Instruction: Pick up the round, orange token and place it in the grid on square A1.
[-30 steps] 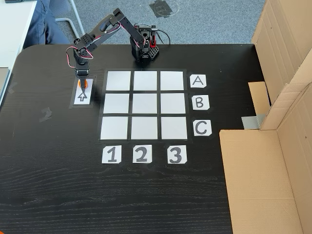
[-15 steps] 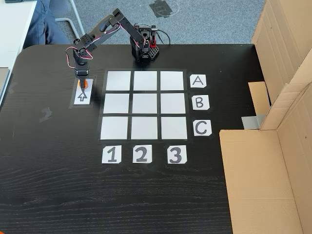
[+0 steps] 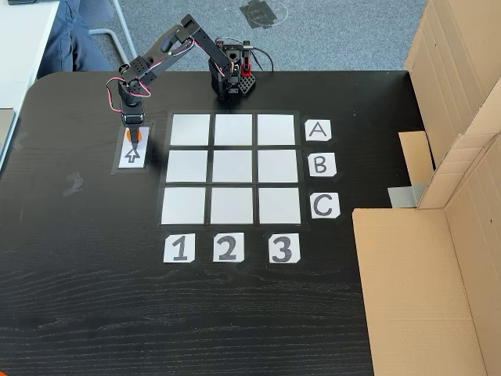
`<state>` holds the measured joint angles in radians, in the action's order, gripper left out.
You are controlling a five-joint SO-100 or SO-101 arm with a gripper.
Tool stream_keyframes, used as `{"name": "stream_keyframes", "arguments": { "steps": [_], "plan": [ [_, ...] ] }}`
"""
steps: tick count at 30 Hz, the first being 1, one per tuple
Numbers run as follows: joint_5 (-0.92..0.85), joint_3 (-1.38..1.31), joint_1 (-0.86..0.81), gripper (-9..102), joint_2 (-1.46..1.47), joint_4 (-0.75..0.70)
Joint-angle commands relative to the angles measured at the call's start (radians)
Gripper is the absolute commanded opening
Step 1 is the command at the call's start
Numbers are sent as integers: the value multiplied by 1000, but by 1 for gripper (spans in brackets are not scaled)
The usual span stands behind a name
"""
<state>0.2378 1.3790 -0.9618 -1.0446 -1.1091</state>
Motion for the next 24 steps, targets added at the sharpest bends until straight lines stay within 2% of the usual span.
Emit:
{"name": "stream_keyframes", "arguments": {
  "steps": [1, 8, 24],
  "plan": [
    [8, -29, 15, 29, -5, -8],
    [8, -26, 18, 26, -3, -9],
    [5, -43, 11, 11, -9, -9]
  ]
}}
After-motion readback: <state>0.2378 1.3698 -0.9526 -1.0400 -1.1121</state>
